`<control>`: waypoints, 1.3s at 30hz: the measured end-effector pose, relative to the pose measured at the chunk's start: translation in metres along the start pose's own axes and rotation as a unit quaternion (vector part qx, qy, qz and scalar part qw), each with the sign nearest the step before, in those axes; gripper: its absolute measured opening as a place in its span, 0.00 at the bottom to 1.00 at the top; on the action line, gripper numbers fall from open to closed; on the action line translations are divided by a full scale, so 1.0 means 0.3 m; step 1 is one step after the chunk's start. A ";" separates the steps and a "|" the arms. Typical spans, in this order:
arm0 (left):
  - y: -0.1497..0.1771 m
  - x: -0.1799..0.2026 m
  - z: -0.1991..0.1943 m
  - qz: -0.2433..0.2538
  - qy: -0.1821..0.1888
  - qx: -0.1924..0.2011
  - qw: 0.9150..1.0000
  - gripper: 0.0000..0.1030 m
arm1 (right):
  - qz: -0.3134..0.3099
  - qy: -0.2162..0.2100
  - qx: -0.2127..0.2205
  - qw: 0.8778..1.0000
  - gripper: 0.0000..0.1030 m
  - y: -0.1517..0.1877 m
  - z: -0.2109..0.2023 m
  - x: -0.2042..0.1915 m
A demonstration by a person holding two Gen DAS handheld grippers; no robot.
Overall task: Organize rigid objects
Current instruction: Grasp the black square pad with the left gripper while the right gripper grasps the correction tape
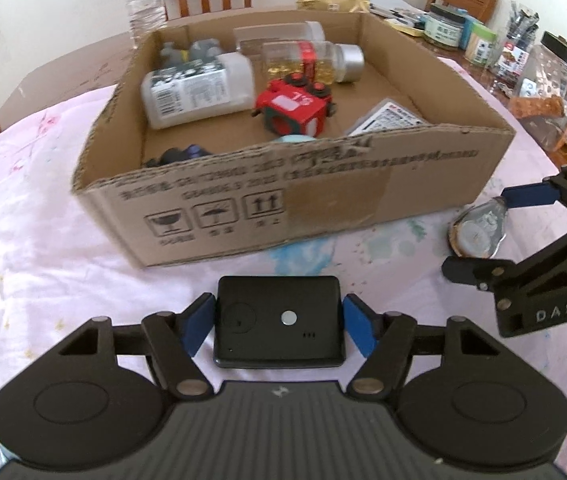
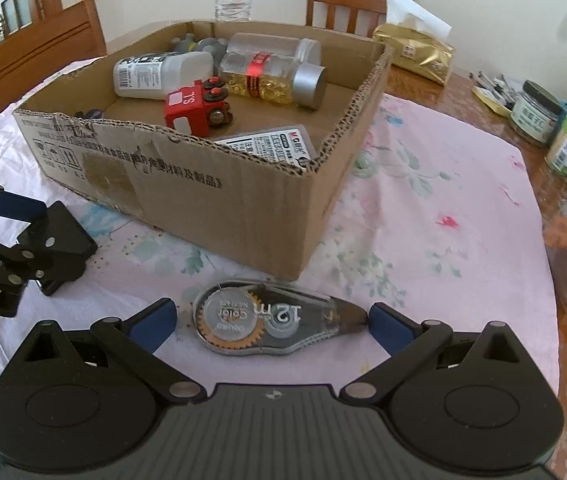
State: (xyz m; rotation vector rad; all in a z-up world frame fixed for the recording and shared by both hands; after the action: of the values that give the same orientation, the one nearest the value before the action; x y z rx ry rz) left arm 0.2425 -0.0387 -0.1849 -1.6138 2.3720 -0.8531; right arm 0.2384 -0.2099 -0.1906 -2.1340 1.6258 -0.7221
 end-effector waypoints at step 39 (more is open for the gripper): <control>0.014 -0.008 -0.010 0.029 0.022 -0.014 0.999 0.69 | 0.007 0.007 -0.017 1.000 0.97 -0.017 -0.019 -0.070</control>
State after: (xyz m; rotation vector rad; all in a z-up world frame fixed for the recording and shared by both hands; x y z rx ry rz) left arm 0.2389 -0.0345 -0.1851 -1.5421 2.4585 -0.8579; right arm 0.2345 -0.1882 -0.1869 -2.1450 1.6700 -0.7116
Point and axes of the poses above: each gripper's, at about its wrist camera, not at the fingertips, and z roughly the way its jaws point, x to its right, y to its underside, the point moved 5 cm from there along z, roughly the way its jaws point, and after that the axes turned 12 degrees about y, right-handed, at the moved point
